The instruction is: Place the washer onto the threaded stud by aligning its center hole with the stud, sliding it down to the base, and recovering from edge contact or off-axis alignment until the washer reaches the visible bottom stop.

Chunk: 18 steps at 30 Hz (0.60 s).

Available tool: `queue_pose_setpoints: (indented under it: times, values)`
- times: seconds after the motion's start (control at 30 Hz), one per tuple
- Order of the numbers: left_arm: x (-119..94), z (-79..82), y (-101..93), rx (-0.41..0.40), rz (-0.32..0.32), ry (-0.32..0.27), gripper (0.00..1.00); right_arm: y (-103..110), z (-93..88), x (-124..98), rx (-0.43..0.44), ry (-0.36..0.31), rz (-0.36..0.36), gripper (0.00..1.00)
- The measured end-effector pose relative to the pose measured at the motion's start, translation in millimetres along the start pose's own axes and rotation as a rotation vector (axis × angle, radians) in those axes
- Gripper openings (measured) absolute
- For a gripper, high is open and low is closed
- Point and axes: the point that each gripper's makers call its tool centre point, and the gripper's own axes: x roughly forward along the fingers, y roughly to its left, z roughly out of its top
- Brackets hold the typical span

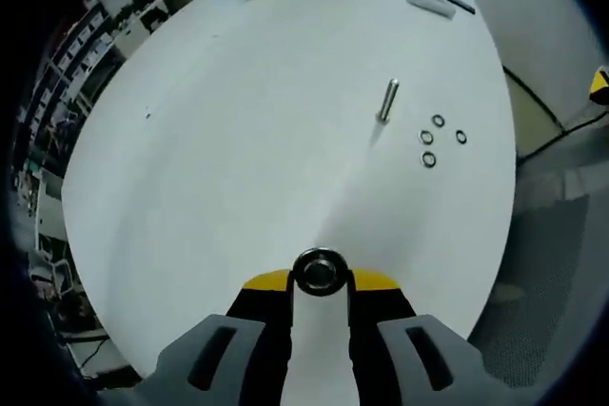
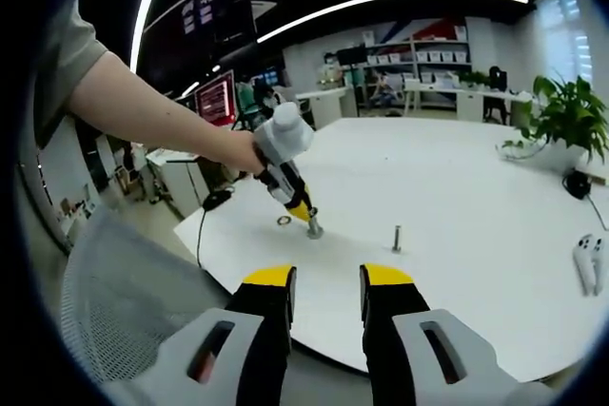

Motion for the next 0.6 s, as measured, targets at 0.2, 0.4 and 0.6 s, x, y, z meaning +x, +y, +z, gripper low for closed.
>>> queue_pose_setpoints:
  times: [0.2,0.4,0.6]
  values:
    - [14.9,-2.9,0.9,0.008,-0.002,0.030,0.19,-1.3,-0.1,-0.2,-0.001,0.000,-0.005,0.29]
    - [29.8,-8.5,-1.9,-0.023,-0.011,0.052,0.19,-1.7,-0.6,-0.2,-0.003,0.002,-0.007,0.29]
    - [36.2,-12.2,-4.0,-0.005,-0.011,0.072,0.19,-2.9,-0.7,-0.5,-0.004,0.001,-0.013,0.29]
